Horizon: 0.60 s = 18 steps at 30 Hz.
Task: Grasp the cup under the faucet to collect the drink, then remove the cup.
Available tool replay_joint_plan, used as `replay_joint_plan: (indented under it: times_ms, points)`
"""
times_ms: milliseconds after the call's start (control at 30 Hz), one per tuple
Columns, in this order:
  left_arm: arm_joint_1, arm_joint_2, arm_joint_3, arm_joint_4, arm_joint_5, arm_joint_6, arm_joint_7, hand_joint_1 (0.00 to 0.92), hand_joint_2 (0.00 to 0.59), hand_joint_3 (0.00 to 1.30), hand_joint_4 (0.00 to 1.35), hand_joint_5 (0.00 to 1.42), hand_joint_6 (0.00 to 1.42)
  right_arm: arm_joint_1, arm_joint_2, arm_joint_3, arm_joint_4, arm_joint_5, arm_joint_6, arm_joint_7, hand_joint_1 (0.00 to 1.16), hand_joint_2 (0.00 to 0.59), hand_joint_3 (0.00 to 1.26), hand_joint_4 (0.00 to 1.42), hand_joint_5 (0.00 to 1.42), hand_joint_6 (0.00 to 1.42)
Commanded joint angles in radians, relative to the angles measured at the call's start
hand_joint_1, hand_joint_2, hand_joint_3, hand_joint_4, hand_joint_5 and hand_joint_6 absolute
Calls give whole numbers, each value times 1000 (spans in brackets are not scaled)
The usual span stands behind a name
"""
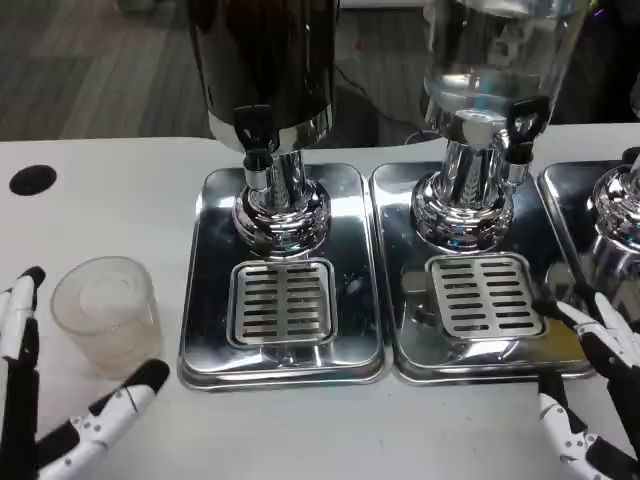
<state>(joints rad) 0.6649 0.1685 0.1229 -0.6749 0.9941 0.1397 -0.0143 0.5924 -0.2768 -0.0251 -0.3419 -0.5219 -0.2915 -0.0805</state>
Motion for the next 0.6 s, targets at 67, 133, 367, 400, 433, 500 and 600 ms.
replay_joint_plan:
  times_ms: [67, 133, 367, 400, 433, 500, 600]
  points:
    - [-103, 43, 30, 43, 9, 70, -79, 0, 76, 57, 0, 122, 354, 11, -6, 0, -13, 8, -24, 1, 583, 519, 189, 0, 0, 0]
    - [-138, 57, 32, 58, 13, 95, -102, 0, 76, 59, 0, 123, 355, 14, -9, -1, -12, 11, -27, 3, 583, 518, 192, 0, 0, 0]
    - [-208, 86, 19, 96, 26, 152, -143, 0, 74, 61, 0, 129, 358, 20, -22, -17, 13, 32, -37, 6, 585, 515, 199, 0, 0, 0]
    - [-221, 89, 14, 108, 29, 162, -147, 0, 74, 61, 0, 130, 358, 20, -24, -19, 16, 35, -39, 6, 586, 515, 201, 0, 0, 0]
    - [-230, 92, 10, 116, 32, 170, -150, 0, 74, 61, 0, 132, 358, 21, -26, -23, 19, 41, -42, 7, 586, 516, 202, 0, 0, 0]
    - [-250, 98, 1, 134, 39, 184, -155, 0, 72, 61, 0, 139, 377, 22, -31, -28, 21, 49, -48, 7, 586, 517, 204, 0, 0, 0]
    - [-279, 107, -9, 156, 50, 202, -162, 0, 71, 61, 0, 144, 380, 23, -35, -30, 21, 56, -51, 11, 587, 518, 207, 0, 0, 0]
